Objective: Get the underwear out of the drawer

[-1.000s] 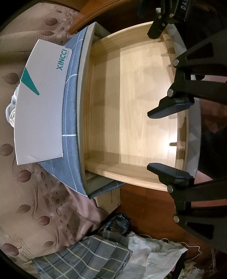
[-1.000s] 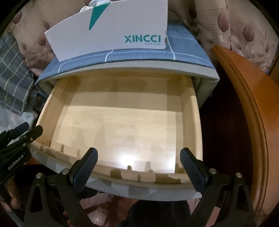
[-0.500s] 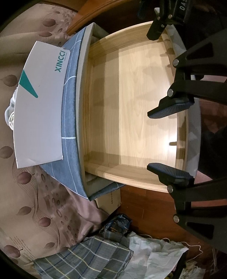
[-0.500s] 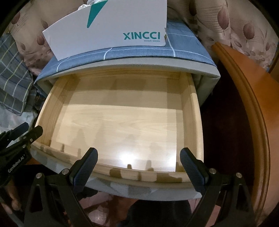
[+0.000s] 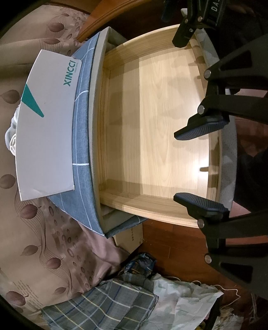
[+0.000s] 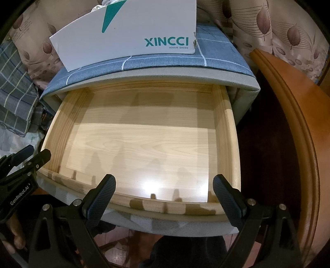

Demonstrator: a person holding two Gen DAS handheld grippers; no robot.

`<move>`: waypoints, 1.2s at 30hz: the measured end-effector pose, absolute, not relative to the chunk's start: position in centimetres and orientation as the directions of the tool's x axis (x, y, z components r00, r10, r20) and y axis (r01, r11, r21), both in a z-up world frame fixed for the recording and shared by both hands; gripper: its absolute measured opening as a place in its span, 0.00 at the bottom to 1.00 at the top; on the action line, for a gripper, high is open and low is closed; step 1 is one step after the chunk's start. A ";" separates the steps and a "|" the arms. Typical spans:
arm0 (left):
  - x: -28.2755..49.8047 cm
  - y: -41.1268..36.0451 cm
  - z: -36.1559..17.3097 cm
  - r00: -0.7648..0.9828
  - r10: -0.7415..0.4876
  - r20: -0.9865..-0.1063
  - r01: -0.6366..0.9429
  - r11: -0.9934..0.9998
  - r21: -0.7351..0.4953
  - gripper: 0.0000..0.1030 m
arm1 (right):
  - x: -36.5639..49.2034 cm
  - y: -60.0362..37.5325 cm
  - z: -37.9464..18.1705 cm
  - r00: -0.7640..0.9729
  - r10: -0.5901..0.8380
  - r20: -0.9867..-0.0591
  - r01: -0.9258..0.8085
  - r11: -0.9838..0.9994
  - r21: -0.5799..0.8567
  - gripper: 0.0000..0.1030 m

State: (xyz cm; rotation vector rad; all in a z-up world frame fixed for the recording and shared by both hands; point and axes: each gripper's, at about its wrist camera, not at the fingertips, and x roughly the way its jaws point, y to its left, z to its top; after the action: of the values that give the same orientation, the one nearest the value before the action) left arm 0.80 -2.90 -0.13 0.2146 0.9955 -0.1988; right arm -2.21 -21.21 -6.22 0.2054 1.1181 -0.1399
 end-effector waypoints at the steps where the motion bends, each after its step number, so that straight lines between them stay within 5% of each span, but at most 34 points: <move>1: 0.8 -2.9 -0.1 0.529 -0.067 -0.846 0.263 0.961 0.088 0.53 | -2.2 -21.2 -6.2 0.431 -0.010 -0.902 0.214 0.972 0.092 0.91; 36: 0.6 -3.1 -0.2 0.532 -0.062 -0.844 0.265 0.959 0.097 0.53 | -2.2 -21.1 -6.3 0.428 -0.003 -0.904 0.215 0.972 0.099 0.91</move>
State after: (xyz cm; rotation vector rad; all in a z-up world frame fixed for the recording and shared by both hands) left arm 0.61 -3.08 -0.21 0.2245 0.9924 -0.1971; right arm -2.16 -21.13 -6.30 0.2114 1.1228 -0.1375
